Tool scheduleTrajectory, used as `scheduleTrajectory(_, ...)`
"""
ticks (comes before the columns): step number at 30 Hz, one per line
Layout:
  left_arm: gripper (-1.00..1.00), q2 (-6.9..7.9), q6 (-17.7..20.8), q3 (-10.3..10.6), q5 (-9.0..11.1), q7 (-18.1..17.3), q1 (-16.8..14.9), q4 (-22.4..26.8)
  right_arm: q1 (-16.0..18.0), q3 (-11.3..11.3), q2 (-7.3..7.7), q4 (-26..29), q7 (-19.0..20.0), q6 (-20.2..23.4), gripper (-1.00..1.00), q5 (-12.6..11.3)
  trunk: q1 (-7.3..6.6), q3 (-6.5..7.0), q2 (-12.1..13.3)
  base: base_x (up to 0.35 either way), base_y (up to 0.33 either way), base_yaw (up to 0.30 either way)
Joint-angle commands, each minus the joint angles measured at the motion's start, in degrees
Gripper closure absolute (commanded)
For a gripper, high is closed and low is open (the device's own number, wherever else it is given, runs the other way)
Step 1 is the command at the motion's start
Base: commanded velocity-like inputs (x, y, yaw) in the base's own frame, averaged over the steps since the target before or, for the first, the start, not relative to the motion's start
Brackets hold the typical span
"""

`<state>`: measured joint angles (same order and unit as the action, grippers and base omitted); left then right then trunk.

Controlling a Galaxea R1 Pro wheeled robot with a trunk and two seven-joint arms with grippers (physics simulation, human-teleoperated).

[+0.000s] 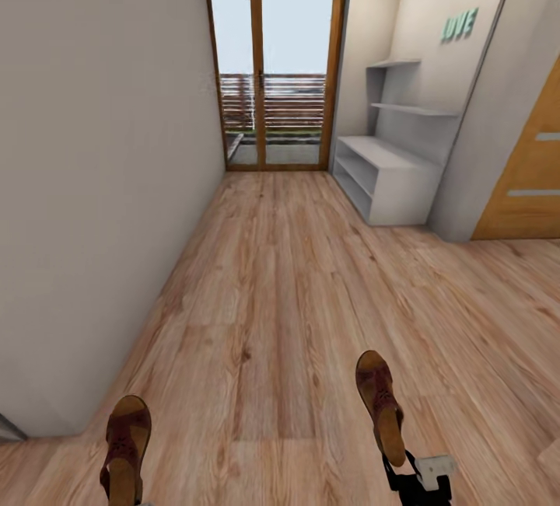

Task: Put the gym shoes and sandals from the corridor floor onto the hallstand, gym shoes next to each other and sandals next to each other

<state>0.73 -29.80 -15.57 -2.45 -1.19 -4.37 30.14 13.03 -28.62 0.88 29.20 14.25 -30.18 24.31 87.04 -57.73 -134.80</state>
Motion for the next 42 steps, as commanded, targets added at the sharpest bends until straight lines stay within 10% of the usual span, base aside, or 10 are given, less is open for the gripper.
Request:
scheduleTrajectory(1, 1.00, -0.03, -0.2, -0.3, -0.4, 0.0, 0.0, 0.0, 0.1, -0.5, -0.06, 0.0, 0.6, -0.1, 1.00, 0.0, 0.02, -0.05, 0.0, 0.339, -0.046, -0.123)
scheduleTrajectory(42, 1.00, -0.05, -0.3, 0.0, -0.4, 0.0, 0.0, 0.3, 0.1, -0.5, -0.18, -0.1, 0.7, -0.1, 1.00, 0.1, 0.02, -0.12, 0.0, 0.340, -0.003, -0.064)
